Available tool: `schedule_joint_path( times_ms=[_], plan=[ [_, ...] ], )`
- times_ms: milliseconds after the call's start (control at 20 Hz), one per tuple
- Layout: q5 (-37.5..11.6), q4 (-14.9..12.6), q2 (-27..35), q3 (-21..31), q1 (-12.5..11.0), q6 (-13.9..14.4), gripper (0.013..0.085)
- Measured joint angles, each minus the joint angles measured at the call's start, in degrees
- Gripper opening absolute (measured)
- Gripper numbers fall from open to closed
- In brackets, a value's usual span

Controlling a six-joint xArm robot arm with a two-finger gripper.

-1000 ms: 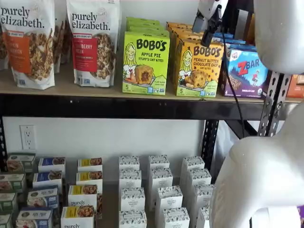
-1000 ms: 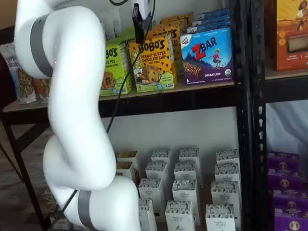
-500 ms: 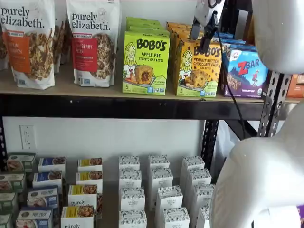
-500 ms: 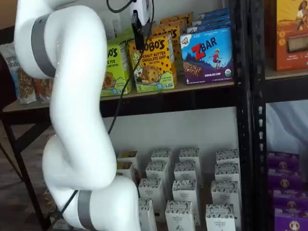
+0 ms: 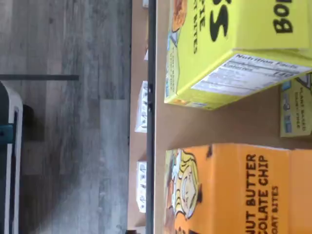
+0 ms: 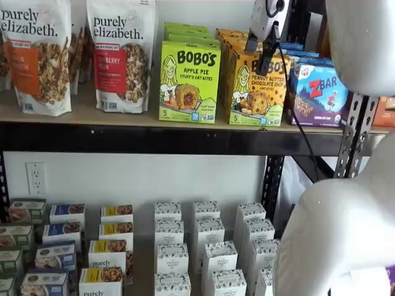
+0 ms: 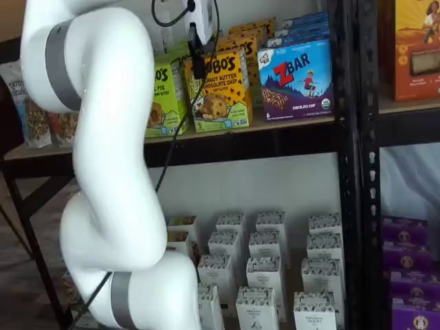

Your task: Pick up the orange box on the top shelf, the fifth box from the left

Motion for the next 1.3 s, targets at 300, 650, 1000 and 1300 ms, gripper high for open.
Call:
schedule_joint_path(
  times_ms=[300,650,1000,1300],
  plan=[
    [-1.8,0.6,-0.7,1.7,0.2,0.2,0.0770],
    [-1.8,1.1,-0.7,2.1,0.2,0.3,0.0650],
    [-1.2,1.5,-0.5,1.7,0.0,0.2,0.0530],
    [-1.1,1.3,-0.3,1.4,-0.1,0.1,0.0530]
  ],
)
